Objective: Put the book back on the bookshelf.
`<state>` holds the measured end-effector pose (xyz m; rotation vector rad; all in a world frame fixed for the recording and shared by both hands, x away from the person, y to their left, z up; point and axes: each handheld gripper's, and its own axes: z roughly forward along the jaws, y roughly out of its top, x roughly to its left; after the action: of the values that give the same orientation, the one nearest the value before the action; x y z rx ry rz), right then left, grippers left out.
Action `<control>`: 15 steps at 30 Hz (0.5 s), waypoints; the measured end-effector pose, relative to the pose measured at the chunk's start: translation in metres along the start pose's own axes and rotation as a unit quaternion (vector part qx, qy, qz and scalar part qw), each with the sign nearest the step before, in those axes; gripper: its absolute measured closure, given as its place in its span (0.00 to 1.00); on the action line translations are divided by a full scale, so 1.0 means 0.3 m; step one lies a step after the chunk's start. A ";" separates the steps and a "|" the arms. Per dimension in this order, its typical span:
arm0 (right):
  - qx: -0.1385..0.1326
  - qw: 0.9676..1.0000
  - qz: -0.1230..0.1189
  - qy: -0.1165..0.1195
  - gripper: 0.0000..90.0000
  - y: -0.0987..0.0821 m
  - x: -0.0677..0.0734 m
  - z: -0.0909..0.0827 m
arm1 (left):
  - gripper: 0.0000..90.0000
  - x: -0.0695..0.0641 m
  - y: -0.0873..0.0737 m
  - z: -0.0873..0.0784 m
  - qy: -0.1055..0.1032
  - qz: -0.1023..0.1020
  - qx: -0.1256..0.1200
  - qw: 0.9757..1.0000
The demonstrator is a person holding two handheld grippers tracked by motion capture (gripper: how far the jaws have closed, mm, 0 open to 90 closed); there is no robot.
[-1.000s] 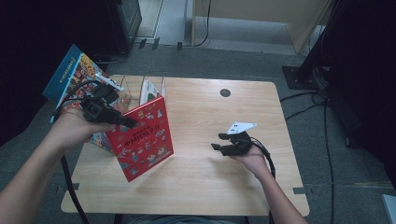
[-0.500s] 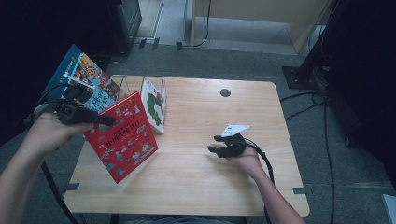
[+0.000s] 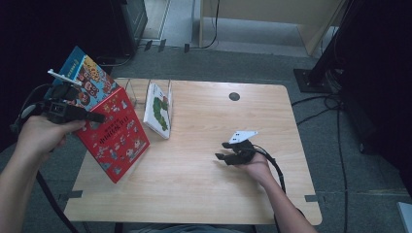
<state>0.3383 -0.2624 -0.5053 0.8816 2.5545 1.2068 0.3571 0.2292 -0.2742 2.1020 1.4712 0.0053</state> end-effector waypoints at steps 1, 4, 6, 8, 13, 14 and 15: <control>0.000 1.000 0.000 0.000 0.49 0.000 0.001 0.001 | 0.89 0.008 0.006 0.001 0.002 -0.007 -0.005 1.000; 0.001 1.000 -0.004 0.001 0.49 0.000 0.002 0.002 | 0.89 0.022 0.025 0.008 0.010 -0.017 -0.011 1.000; 0.002 1.000 -0.004 0.001 0.49 -0.001 0.003 0.004 | 0.89 0.027 0.038 0.014 0.016 -0.020 -0.016 1.000; 0.003 1.000 -0.006 0.002 0.49 -0.002 0.002 0.006 | 0.89 0.031 0.052 0.020 0.022 -0.028 -0.020 0.999; 0.001 1.000 -0.006 0.004 0.49 -0.001 0.001 0.006 | 0.89 0.035 0.088 0.032 0.028 -0.035 -0.027 0.999; 0.001 1.000 -0.006 0.004 0.49 -0.002 0.001 0.006 | 0.89 0.035 0.095 0.035 0.029 -0.036 -0.028 0.999; 0.002 1.000 -0.006 0.003 0.49 -0.002 0.002 0.007 | 0.89 0.036 0.102 0.037 0.030 -0.038 -0.029 0.998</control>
<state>0.3386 -0.2610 -0.5070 0.8636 2.5637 1.2049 0.3913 0.2264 -0.2732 2.0149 1.5668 0.0833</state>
